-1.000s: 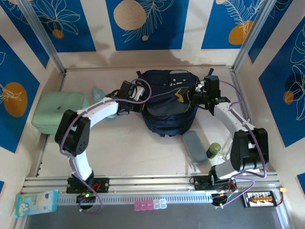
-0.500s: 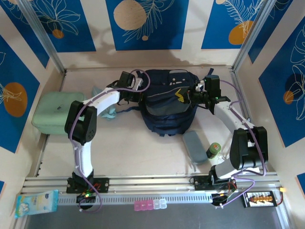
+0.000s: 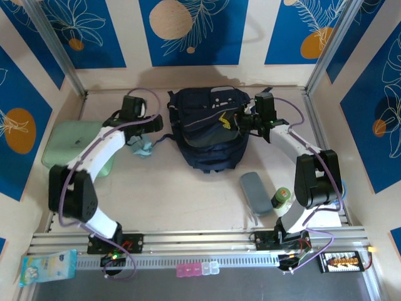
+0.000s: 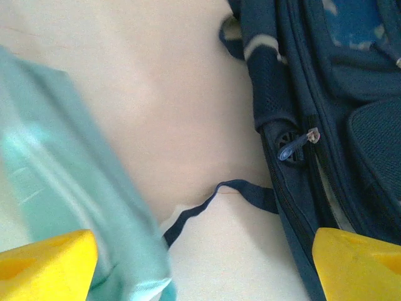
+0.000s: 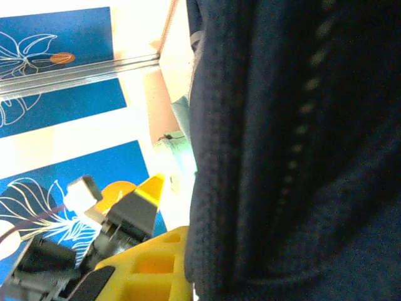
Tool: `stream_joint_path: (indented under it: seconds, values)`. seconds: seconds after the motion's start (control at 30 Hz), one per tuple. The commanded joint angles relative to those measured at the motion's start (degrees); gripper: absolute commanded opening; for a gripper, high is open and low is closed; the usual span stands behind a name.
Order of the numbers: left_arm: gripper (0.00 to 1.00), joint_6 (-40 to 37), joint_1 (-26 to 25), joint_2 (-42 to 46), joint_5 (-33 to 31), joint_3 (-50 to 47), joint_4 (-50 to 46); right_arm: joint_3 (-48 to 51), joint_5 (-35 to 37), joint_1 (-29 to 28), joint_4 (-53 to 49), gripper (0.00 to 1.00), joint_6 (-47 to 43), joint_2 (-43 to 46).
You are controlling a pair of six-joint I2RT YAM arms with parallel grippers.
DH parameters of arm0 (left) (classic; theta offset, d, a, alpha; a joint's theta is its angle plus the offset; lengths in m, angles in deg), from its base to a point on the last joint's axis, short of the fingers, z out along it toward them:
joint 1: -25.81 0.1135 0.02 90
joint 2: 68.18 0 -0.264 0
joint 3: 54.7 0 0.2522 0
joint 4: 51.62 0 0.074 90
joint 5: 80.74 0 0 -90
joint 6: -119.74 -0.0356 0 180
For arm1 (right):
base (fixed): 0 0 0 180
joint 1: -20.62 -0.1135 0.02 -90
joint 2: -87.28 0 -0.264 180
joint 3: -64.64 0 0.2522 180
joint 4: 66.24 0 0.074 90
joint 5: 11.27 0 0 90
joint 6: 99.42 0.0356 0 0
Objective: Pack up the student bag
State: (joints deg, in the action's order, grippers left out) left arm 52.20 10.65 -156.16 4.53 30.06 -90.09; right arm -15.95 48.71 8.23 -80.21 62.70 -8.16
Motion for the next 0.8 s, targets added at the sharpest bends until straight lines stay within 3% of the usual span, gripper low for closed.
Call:
stream_joint_path:
  seconds: [0.0, 0.2, 0.3, 0.47, 0.6, 0.77]
  values:
    - [0.89, 7.39, 2.29, 2.17, -5.45, -3.28, -7.41, -3.5, -2.83, -1.09, 5.13, 0.04, 0.13, -0.87]
    - [0.88, 8.84, 5.42, -3.03, -2.23, -2.7, -9.14, -3.46, -3.9, -1.89, 3.67, 0.04, -0.73, -1.93]
    - [0.88, 6.71, 5.47, -8.41, -0.5, 2.28, -10.29, -2.28, -3.97, -2.12, 2.86, 0.04, -1.36, -1.86]
    - [0.82, 4.08, 5.41, -18.45, -3.73, 11.91, -13.83, -0.76, -4.26, -2.57, 2.81, 0.05, -1.63, -2.03]
    - [0.71, 3.18, 5.43, -23.21, -4.19, 16.46, -15.48, -0.06, -4.25, -2.73, 2.04, 0.05, -2.15, -1.94]
    - [0.44, 3.1, 5.4, -23.56, -2.8, 14.45, -14.17, 0.91, -3.96, -2.65, 2.11, 0.05, -2.07, -1.92]
